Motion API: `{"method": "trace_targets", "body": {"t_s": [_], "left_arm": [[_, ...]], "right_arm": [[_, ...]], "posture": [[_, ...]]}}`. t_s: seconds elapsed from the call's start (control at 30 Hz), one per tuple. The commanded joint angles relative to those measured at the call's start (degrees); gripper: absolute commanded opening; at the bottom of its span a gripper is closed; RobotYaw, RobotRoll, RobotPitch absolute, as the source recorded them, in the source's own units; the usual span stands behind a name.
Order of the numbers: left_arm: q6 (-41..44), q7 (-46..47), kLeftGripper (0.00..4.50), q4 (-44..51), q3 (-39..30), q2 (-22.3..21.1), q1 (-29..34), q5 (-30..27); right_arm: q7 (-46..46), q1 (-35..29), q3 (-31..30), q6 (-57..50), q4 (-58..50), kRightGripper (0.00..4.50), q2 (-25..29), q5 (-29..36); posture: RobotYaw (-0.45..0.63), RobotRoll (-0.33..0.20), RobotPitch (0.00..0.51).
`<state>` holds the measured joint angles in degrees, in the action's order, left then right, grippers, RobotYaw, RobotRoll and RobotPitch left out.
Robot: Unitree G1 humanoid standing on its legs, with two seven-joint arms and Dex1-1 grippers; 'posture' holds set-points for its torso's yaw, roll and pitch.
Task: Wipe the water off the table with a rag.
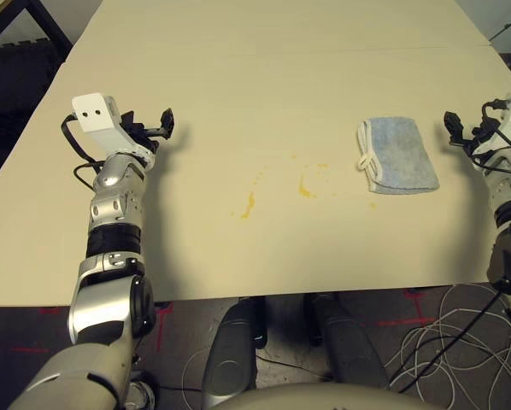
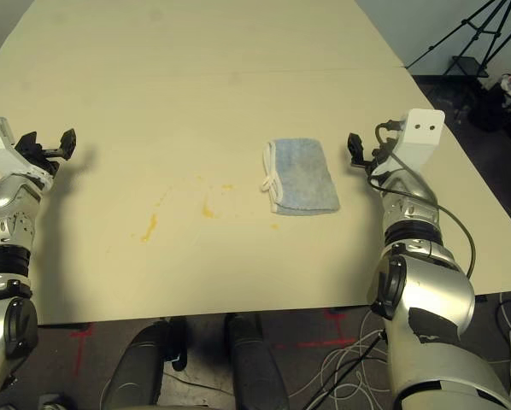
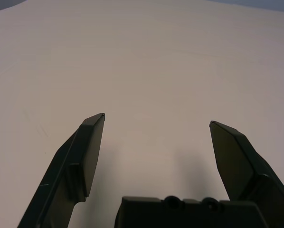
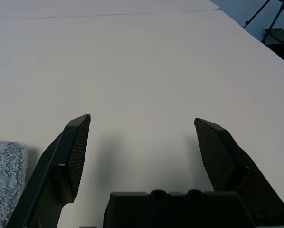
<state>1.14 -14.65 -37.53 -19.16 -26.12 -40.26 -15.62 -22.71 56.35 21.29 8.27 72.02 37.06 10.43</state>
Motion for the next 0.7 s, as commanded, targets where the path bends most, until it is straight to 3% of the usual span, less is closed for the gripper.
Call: {"method": "trace_targets", "body": {"t_s": [0.03,0.3,0.53,0.7], "left_arm": [[0.6,0.2,4.5,0.8,-0.2,0.4,1.0,-0.2],[3.6,-4.7,4.5,0.9,1.3,-0.8,-2.7,-0.9],[12.3,-19.8,4.5,-0.6,6.3,-6.7,-11.6,-1.2],[17.7,-29.8,4.5,-1.8,9.7,-7.8,-16.9,-1.8]], "right_arm": [[0.4,-0.3,0.6,-0.4,0.3,4.48,1.0,0.4],[-0.3,2.4,3.2,-8.9,-1.3,4.48,2.5,4.4],[-2.3,9.8,4.5,-46.7,-5.8,4.48,7.7,10.7],[-3.7,7.2,2.6,-63.1,-15.4,4.48,9.5,11.8]], "posture": [[0.0,0.0,0.263],[-0.02,0.0,0.268],[-0.05,0.0,0.291],[-0.07,0.0,0.294]]}}
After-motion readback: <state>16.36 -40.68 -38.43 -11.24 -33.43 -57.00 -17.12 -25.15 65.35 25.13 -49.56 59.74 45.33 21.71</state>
